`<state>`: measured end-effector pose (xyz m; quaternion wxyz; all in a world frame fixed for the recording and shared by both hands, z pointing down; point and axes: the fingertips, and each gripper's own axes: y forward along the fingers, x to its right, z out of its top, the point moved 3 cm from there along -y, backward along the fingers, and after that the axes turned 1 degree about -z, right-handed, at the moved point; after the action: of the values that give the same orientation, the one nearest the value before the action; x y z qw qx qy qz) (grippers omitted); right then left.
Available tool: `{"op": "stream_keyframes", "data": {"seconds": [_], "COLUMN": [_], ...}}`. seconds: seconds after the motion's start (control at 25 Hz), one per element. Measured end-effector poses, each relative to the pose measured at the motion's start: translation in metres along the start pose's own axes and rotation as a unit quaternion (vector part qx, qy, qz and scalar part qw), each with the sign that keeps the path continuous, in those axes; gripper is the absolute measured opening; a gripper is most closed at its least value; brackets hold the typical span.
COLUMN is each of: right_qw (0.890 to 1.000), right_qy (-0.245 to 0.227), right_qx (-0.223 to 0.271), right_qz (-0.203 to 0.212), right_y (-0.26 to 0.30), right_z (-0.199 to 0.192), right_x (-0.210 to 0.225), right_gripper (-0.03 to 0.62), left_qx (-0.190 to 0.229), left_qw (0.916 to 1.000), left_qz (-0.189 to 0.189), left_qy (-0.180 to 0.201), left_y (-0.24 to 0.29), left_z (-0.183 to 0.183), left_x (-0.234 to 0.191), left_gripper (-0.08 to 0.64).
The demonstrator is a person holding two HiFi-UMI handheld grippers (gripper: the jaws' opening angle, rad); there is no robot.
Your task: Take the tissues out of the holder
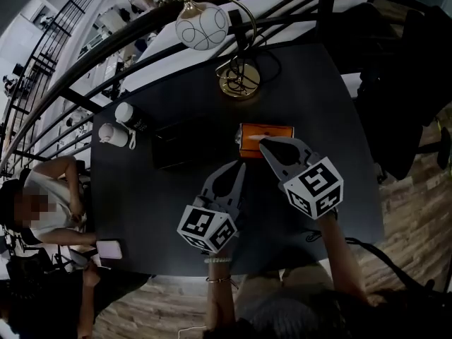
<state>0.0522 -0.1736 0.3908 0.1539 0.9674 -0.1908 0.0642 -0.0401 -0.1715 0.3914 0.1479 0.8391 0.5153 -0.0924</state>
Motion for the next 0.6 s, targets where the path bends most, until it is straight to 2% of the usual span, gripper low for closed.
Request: {"op": "stream_keyframes", "data": {"seconds": [0.32,0.6], "right_qw": [0.999,0.997], "right_qy": [0.003,-0.006], "right_qx": [0.052,0.071], "right_qz": [0.001,0.009], "right_y": [-0.035,-0.058], "right_z": [0.025,0.03], "right_x": [-0.032,-0.046], "right_gripper": [0.014,0.014], "left_qx": [0.016,0.026], "left_qw": [0.9987,0.9969], "left_qz": [-0.031,-0.039], "left_qy": [0.036,0.064], "left_y": [-0.018,-0.028], "left_z": [0.02,0.031], "left_x": [0.037,0.057], "left_gripper": [0.008,0.008]}}
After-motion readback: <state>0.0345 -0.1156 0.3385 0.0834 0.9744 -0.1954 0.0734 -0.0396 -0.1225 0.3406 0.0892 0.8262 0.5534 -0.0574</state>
